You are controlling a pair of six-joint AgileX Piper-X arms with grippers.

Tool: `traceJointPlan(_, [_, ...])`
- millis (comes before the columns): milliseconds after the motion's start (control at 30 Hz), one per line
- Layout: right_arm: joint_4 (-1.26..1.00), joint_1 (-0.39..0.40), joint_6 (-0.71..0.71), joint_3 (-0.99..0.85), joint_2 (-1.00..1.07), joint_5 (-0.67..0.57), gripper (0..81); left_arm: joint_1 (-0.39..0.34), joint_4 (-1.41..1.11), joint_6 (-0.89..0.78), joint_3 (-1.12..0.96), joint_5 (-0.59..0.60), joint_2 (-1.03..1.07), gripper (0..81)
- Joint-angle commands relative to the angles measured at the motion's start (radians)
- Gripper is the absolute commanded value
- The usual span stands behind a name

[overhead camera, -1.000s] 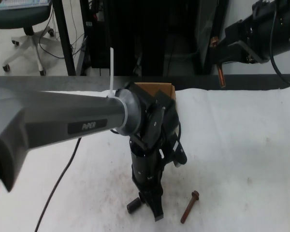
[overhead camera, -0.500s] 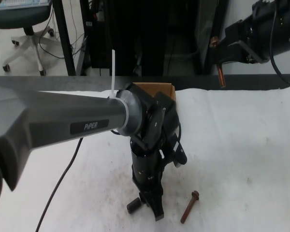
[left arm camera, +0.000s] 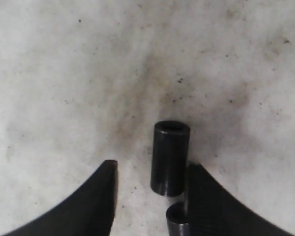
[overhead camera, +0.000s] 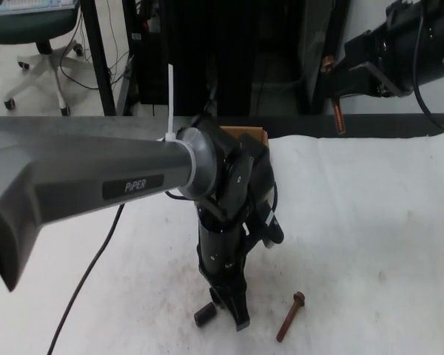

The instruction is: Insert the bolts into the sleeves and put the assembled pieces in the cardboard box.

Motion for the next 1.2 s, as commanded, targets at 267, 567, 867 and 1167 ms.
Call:
traceJointPlan(267, [-0.012, -0.004, -0.006, -0.007, -0.007, -0.009, 0.8, -0.004, -0.067, -0.008, -0.01, -0.015, -0.012, 41.3])
traceJointPlan(567, [-0.012, -0.004, -0.006, -0.007, -0.007, -0.009, 0.8, -0.004, -0.06, -0.008, -0.01, 0.016, 0.019, 41.3])
traceJointPlan(867, [-0.029, -0.004, -0.006, 0.02, -0.007, -0.009, 0.8, -0.002, -0.041, -0.008, -0.01, 0.016, 0.026, 41.3])
traceJointPlan(1167, [-0.028, -0.004, -0.006, 0.021, -0.004, -0.009, 0.8, 0.009, -0.016, -0.008, -0.003, 0.016, 0.026, 41.3])
